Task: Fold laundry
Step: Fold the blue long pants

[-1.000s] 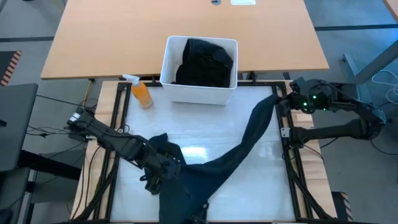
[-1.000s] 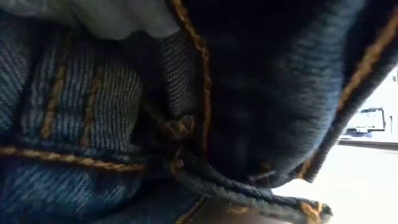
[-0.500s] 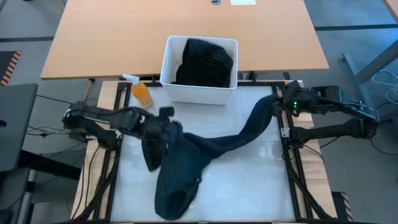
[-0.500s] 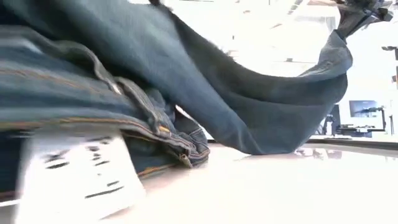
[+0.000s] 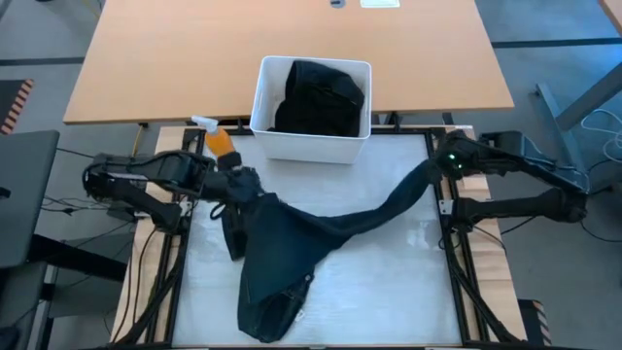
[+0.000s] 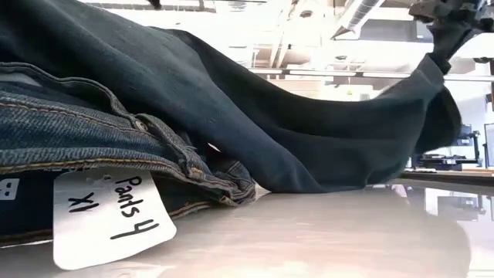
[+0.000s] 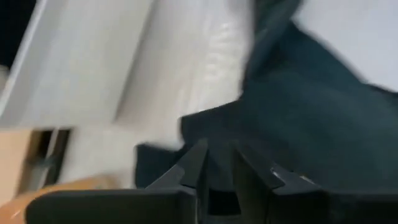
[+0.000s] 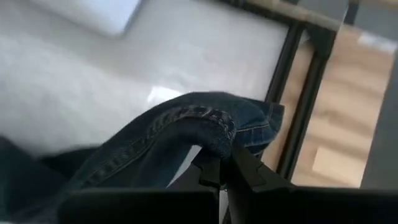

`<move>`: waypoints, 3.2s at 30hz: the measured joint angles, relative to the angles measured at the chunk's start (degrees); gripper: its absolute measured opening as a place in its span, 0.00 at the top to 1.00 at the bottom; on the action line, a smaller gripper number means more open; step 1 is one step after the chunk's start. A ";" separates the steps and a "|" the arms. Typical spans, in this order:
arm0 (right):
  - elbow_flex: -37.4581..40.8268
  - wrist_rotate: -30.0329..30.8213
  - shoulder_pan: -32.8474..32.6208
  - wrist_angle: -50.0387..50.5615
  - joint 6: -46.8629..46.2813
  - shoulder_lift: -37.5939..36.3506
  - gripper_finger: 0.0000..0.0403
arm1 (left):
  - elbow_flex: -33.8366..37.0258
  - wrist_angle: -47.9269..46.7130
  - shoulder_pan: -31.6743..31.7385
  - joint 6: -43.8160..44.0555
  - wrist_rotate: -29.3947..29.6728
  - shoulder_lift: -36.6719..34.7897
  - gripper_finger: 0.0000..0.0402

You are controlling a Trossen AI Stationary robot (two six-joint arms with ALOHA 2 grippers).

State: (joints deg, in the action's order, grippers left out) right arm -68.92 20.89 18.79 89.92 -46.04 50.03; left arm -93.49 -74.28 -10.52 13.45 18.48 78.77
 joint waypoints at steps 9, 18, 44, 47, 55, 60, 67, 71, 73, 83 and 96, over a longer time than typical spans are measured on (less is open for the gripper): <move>2.72 1.11 7.36 -0.81 0.18 5.90 0.94 | -0.03 13.78 -13.13 -11.30 0.80 8.74 0.99; 3.76 6.80 23.75 -10.71 5.34 19.05 0.93 | 0.71 5.59 -10.28 -6.06 9.32 24.65 1.00; 1.23 20.41 23.56 -11.06 14.83 18.43 0.63 | 30.29 25.58 -11.72 4.66 -4.07 21.91 1.00; 0.00 22.40 23.57 -11.24 15.02 16.44 0.62 | 30.27 25.63 -11.72 4.21 -7.44 21.89 1.00; 0.16 -0.07 23.34 -16.32 27.76 15.01 0.62 | 30.25 25.73 -12.76 2.88 -14.73 21.87 1.00; 5.19 -8.88 14.97 -19.00 36.54 15.02 0.64 | 30.25 25.75 -13.78 3.13 -15.91 21.88 1.00; 17.51 -8.03 5.49 -28.09 45.10 15.67 0.65 | 30.25 25.81 -13.95 3.25 -15.78 21.91 1.00; 22.64 -3.49 4.72 -34.86 38.15 18.70 0.65 | 30.27 26.32 -13.95 3.78 -15.78 21.94 1.00; 24.49 -2.74 5.45 -39.18 35.38 20.91 0.66 | 30.26 26.44 -13.95 4.16 -16.04 21.94 1.00; 25.85 -2.74 7.18 -45.67 31.74 35.36 0.83 | 27.80 25.13 -16.67 7.25 -18.74 22.15 1.00; 26.02 3.82 5.77 -24.22 18.69 40.59 0.94 | 26.54 15.89 -21.08 13.55 0.32 15.32 1.00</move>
State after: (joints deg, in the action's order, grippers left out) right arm -42.90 24.71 24.56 65.70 -27.35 90.62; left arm -66.95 -58.40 -31.60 27.00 18.80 94.09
